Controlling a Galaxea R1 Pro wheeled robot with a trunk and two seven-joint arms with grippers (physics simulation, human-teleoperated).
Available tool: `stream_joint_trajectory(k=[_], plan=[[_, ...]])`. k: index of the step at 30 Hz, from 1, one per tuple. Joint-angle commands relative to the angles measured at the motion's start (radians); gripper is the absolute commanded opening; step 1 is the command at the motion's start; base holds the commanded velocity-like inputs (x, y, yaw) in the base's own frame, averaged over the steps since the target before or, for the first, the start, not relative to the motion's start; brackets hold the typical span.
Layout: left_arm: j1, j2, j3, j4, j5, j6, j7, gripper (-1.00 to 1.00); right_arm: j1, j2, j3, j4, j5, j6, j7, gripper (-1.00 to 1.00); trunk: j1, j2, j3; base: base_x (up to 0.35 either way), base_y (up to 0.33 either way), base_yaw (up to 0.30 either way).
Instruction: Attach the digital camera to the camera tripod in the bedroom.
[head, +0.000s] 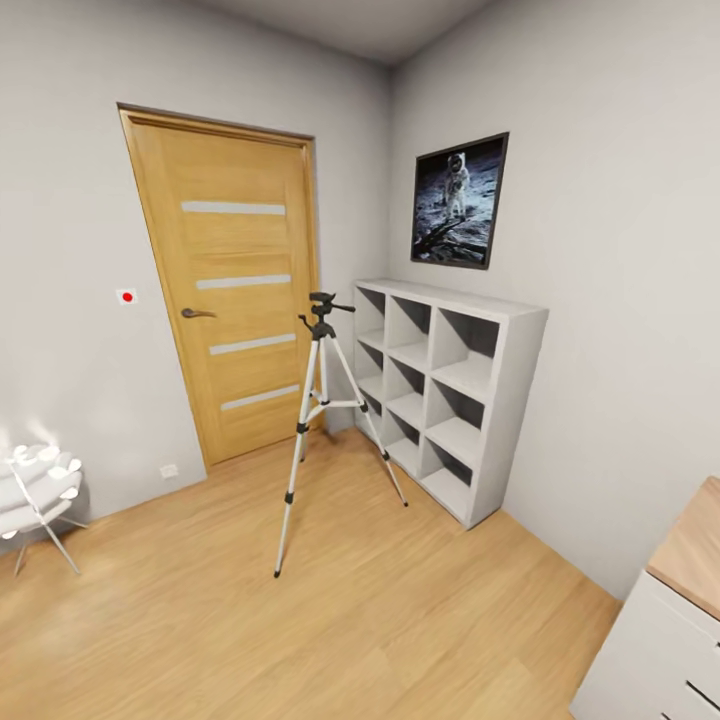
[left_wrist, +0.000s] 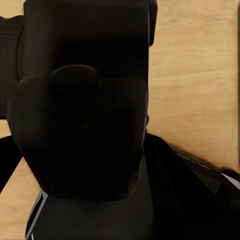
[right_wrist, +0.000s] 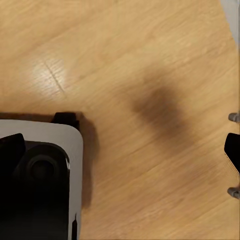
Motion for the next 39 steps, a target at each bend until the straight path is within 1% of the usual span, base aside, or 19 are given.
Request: stream_joint_trajectory(k=[1, 35, 39], plan=[[-0.001, 0.000, -0.008, 0.001, 0.008, 0.000, -0.004, -1.00, -0.001, -0.001, -0.009, 0.003, 0.009, -0.006, 0.002, 1.00, 0.001, -0.001, -0.001, 0.324, 0.000, 0.000], [-0.001, 0.000, -0.008, 0.001, 0.008, 0.002, -0.003, -1.00, -0.001, -0.005, -0.009, 0.003, 0.009, -0.006, 0.003, 1.00, 0.001, -0.001, -0.001, 0.324, -0.001, 0.000], [-0.001, 0.000, -0.008, 0.001, 0.008, 0.001, 0.014, -1.00, -0.001, -0.004, -0.009, 0.003, 0.009, -0.005, 0.003, 1.00, 0.001, -0.001, -0.001, 0.321, -0.058, 0.000]])
